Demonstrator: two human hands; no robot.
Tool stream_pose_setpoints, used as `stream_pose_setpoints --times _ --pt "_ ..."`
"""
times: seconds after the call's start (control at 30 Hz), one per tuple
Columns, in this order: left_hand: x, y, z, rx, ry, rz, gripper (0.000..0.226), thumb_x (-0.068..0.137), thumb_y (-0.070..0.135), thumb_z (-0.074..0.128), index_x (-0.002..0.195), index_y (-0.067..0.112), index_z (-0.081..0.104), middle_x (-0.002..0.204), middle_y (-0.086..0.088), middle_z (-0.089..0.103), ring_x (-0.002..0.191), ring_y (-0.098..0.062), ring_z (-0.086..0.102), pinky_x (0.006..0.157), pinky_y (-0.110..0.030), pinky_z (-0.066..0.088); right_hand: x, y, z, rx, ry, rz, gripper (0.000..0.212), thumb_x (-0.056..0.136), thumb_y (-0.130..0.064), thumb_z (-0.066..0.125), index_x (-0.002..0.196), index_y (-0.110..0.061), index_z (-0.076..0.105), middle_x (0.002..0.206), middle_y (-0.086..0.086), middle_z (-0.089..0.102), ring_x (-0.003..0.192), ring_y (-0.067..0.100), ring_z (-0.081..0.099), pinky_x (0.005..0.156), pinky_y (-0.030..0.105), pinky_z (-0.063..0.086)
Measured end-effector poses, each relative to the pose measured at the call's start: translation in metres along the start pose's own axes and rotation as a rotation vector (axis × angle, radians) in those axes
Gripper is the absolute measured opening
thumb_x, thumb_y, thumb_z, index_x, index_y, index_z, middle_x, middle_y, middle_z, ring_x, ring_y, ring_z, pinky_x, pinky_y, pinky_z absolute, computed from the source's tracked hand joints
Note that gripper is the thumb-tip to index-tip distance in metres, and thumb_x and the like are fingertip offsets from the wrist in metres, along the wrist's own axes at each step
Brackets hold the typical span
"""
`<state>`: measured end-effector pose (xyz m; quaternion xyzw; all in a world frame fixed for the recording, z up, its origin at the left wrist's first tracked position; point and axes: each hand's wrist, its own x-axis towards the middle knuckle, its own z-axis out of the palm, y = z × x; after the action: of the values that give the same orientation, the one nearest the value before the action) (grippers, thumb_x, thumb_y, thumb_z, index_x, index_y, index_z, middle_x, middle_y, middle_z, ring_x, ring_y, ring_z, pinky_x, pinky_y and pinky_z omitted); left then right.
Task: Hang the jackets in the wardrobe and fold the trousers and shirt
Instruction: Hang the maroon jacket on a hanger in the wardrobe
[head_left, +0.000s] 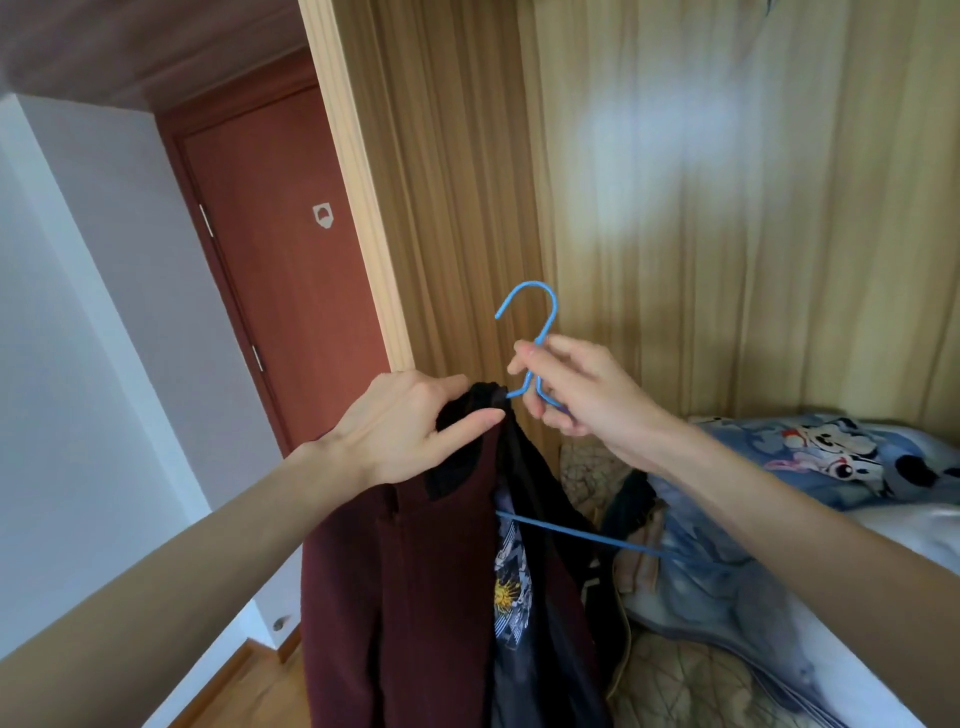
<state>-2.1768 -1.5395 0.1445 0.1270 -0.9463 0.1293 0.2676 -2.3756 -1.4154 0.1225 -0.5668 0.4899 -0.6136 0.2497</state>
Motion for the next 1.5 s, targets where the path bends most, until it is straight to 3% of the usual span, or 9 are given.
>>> stream_pose_setpoints --times 0.17,0.3,0.43,0.57,0.8,1.0,1.23,1.4,1.5 --pt "-0.005 -0.014 -0.006 -0.047 0.122 -0.038 0.065 0.097 0.079 0.029 0.068 0.022 0.04 0.045 0.002 0.034 0.044 -0.023 0.036 0.047 -0.025 0.023 -0.002 0.02 -0.055 -0.088 -0.288 0.234 0.066 0.094 -0.078 0.047 0.117 -0.023 0.074 0.106 0.016 0.078 0.091 0.028 0.076 0.077 0.029 0.058" --pt "-0.003 -0.02 -0.021 -0.093 0.201 -0.062 0.066 0.099 0.074 0.034 0.067 0.017 0.043 0.047 -0.003 0.036 0.046 -0.027 0.035 0.048 -0.028 0.027 -0.016 0.076 -0.064 -0.301 -0.257 0.255 0.019 0.103 -0.034 0.065 0.119 -0.024 0.066 0.109 0.008 0.078 0.098 0.025 0.075 0.082 0.033 0.054" --pt "0.005 -0.016 -0.031 -0.137 0.24 -0.071 0.069 0.099 0.069 0.041 0.068 0.008 0.044 0.053 -0.014 0.036 0.052 -0.032 0.032 0.049 -0.039 0.035 -0.031 0.104 -0.028 -0.488 -0.309 0.201 0.067 0.08 -0.058 0.081 0.136 -0.042 0.048 0.128 -0.016 0.057 0.104 0.003 0.067 0.09 0.028 0.056" --pt "0.005 -0.012 -0.037 -0.161 0.261 -0.06 0.067 0.1 0.063 0.045 0.066 0.005 0.042 0.053 -0.016 0.035 0.05 -0.033 0.032 0.047 -0.039 0.033 -0.03 0.114 0.004 -0.713 -0.254 0.05 0.065 0.075 -0.046 0.076 0.119 -0.063 0.033 0.111 -0.019 0.038 0.102 0.003 0.055 0.085 0.037 0.059" --pt "-0.016 -0.014 -0.041 -0.12 0.259 -0.06 0.061 0.101 0.061 0.044 0.063 0.015 0.036 0.048 -0.006 0.03 0.049 -0.03 0.031 0.047 -0.032 0.028 -0.022 0.127 0.0 -0.876 -0.09 0.155 0.066 0.084 -0.043 0.074 0.139 -0.029 0.04 0.123 -0.007 0.041 0.111 0.018 0.055 0.09 0.048 0.054" --pt "-0.044 -0.028 -0.047 -0.003 0.259 -0.126 0.055 0.102 0.062 0.035 0.062 0.026 0.027 0.046 -0.001 0.027 0.048 -0.03 0.034 0.048 -0.032 0.029 -0.039 0.157 -0.037 -0.744 0.181 0.264 0.03 0.096 -0.028 0.073 0.123 -0.022 0.061 0.102 -0.013 0.067 0.11 0.018 0.068 0.083 0.023 0.043" --pt "-0.073 -0.049 -0.041 0.056 0.174 -0.255 0.068 0.1 0.075 0.026 0.064 0.018 0.037 0.046 -0.006 0.037 0.052 -0.026 0.041 0.049 -0.032 0.035 -0.037 0.12 -0.078 -0.861 0.203 0.189 0.007 0.099 -0.017 0.069 0.1 -0.013 0.064 0.09 0.004 0.07 0.097 0.035 0.071 0.078 0.044 0.053" --pt "-0.082 -0.046 -0.023 0.114 0.117 -0.328 0.079 0.091 0.085 0.025 0.07 0.017 0.058 0.047 -0.003 0.049 0.054 -0.023 0.054 0.052 -0.035 0.046 -0.038 0.07 -0.081 -0.969 0.31 0.15 0.042 0.091 -0.011 0.067 0.13 -0.026 0.061 0.114 0.005 0.077 0.111 0.032 0.069 0.088 0.046 0.055" --pt "-0.08 -0.036 -0.011 0.213 0.125 -0.257 0.074 0.092 0.082 0.028 0.065 0.018 0.054 0.047 0.001 0.049 0.056 -0.028 0.061 0.046 -0.032 0.04 -0.042 0.043 -0.076 -0.989 0.407 0.089 0.048 0.082 -0.01 0.068 0.124 -0.033 0.061 0.078 -0.004 0.069 0.081 0.028 0.066 0.076 0.044 0.055"
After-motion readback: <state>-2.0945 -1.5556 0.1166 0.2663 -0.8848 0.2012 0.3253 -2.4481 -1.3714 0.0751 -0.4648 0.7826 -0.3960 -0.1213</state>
